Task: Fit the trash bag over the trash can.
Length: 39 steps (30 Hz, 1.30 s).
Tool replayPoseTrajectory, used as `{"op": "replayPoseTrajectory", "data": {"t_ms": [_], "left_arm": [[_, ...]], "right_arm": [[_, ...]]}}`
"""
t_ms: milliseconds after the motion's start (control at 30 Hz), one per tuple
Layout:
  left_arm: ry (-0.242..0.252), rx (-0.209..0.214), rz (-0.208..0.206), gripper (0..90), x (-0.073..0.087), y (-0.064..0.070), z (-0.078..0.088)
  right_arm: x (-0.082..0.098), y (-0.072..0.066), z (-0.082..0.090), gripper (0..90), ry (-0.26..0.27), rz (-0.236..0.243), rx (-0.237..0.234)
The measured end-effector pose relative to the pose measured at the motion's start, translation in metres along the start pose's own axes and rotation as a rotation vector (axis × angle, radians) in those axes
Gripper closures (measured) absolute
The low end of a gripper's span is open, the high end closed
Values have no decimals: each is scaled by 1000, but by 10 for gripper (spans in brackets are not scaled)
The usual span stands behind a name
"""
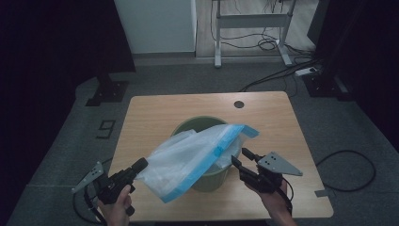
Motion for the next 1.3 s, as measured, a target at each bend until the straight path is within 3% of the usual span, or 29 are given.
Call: {"op": "replayPoseTrajectory", "data": {"t_ms": [233,667,900,1100,1300], "left_arm": [[-2,-7,2,898,0,-3,-1],[1,-12,11,898,0,-8,-1],[-2,-15,13,898,2,-8,-2],[-2,-13,13,898,2,-8,-4],[-3,-13,8,898,1,-6,-5]], "right_arm": [[-7,8,-17,499,-19,-9,-12],[-12,16,-35,488,-49,-24,22],[-17,19,-39,481,-40,-36,21],[-19,21,-45,483,-34,-78,9],[-21,28,-49,541,-9,-108,-1]]}}
Point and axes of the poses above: each handheld gripper's, and its own axes: z roughly backward along the jaws, x roughly out of its underside, y roughly to its right, the point moved 2 cm from there along -z, roughly forward along the jaws, and after that the axes turned 10 degrees about -x, right-handed, at the moved point
